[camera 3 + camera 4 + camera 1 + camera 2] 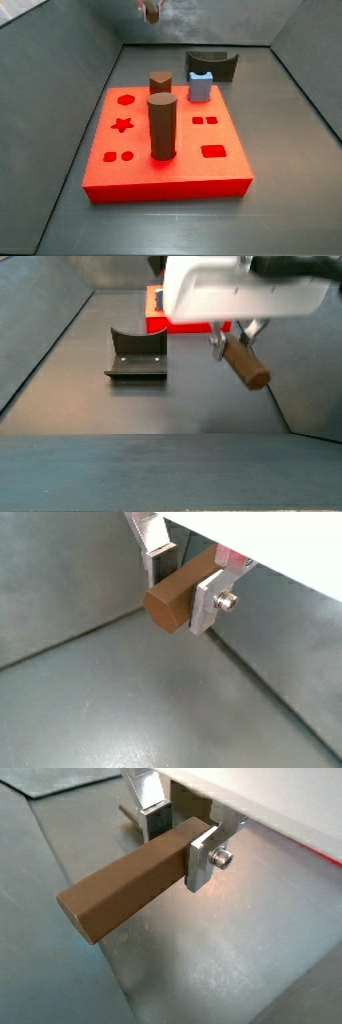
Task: Pick up the hexagon object. Move up. Place the hexagon object on the fixture. Regrasp the hexagon object. Move to above the board. Insert the hexagon object.
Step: Place the hexagon object on the fixture.
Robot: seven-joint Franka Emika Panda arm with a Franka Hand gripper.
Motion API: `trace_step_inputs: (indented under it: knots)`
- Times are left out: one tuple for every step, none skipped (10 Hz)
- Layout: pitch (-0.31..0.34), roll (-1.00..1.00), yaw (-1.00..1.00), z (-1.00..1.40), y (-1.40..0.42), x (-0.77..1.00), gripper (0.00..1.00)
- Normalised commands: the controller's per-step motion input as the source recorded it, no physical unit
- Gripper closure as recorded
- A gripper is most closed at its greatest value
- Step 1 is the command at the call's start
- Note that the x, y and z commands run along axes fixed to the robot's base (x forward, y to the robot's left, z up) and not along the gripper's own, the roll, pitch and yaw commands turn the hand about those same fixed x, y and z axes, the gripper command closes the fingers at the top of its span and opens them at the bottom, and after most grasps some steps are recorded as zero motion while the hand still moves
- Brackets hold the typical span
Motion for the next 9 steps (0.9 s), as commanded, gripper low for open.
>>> trace_step_inputs:
  knots:
    - [0.005, -0.07, 0.01, 1.00, -0.02, -0.02, 1.00]
    - [0.007, -0.07, 0.01, 0.89, -0.02, -0.02, 1.00]
    - [0.015, -0.09, 0.01, 0.61, -0.01, -0.01, 1.00]
    - [0.022, -0.09, 0.01, 0.44, -0.01, 0.00, 1.00]
    - [0.033, -0.10, 0.00, 0.28, 0.00, 0.00, 1.00]
    - [-0.225, -0.02, -0.97, -0.28, -1.00, 0.88, 1.00]
    - [-0.222, -0.02, -0.94, -0.31, -1.00, 0.89, 1.00]
    - [-0.192, 0.00, -0.62, -0.31, -1.00, 0.94, 1.00]
    - [-0.129, 0.00, -0.42, -0.30, -1.00, 0.99, 1.00]
